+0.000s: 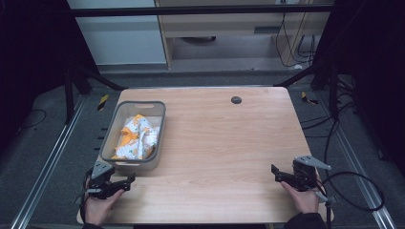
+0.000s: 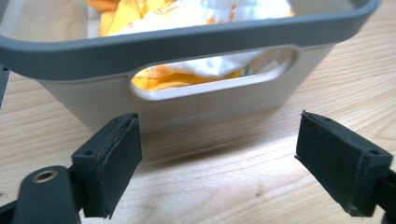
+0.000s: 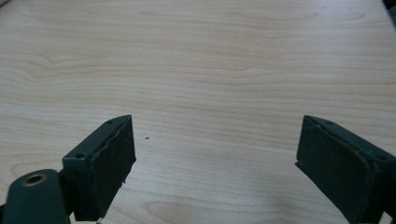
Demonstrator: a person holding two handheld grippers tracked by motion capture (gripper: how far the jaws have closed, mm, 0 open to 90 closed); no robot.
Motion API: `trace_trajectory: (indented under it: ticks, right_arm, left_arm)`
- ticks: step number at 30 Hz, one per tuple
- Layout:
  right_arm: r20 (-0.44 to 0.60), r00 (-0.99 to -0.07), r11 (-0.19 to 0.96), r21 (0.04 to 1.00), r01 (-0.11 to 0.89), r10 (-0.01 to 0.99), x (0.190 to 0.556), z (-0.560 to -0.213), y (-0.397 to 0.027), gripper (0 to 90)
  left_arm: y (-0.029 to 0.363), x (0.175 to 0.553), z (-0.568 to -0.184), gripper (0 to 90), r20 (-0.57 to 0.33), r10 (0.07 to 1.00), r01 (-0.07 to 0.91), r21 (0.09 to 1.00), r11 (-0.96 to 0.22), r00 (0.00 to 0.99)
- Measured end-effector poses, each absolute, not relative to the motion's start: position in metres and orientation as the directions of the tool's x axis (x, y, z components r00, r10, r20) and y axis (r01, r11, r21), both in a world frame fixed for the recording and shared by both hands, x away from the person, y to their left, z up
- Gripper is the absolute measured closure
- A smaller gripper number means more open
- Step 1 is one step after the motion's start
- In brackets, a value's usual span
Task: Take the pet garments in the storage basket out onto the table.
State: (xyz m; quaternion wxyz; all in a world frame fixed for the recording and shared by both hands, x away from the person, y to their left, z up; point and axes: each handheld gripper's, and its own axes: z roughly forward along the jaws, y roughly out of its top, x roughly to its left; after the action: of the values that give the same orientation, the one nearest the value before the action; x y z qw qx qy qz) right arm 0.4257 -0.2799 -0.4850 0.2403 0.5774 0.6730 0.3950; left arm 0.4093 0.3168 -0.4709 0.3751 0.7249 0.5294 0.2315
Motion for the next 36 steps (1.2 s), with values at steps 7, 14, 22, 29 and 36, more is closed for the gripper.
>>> trace_trajectory:
  ticks: [7, 14, 22, 29, 36]
  right_arm:
    - [0.123, -0.254, 0.056, 0.800, 0.598, 0.959, 0.426, -0.486, -0.272, 12.7]
    - [0.118, -0.261, 0.064, 0.800, 0.597, 0.958, 0.425, -0.486, -0.271, 12.3]
    - [0.105, -0.264, 0.075, 0.803, 0.592, 0.959, 0.425, -0.486, -0.270, 11.9]
    - [0.098, -0.266, 0.079, 0.809, 0.582, 0.959, 0.425, -0.486, -0.269, 12.1]
    - [0.089, -0.276, 0.090, 0.814, 0.574, 0.957, 0.424, -0.486, -0.268, 12.2]
  left_arm:
    - [0.318, 0.407, -0.465, 14.9, -0.060, 0.948, 0.583, 0.800, -0.141, 0.312]
    - [0.317, 0.403, -0.456, 15.1, -0.058, 0.947, 0.557, 0.820, -0.136, 0.316]
    - [0.317, 0.400, -0.448, 15.3, -0.065, 0.946, 0.542, 0.831, -0.125, 0.318]
    - [0.318, 0.398, -0.440, 15.8, -0.069, 0.946, 0.525, 0.843, -0.114, 0.317]
    - [0.319, 0.398, -0.433, 16.8, -0.065, 0.946, 0.506, 0.855, -0.112, 0.319]
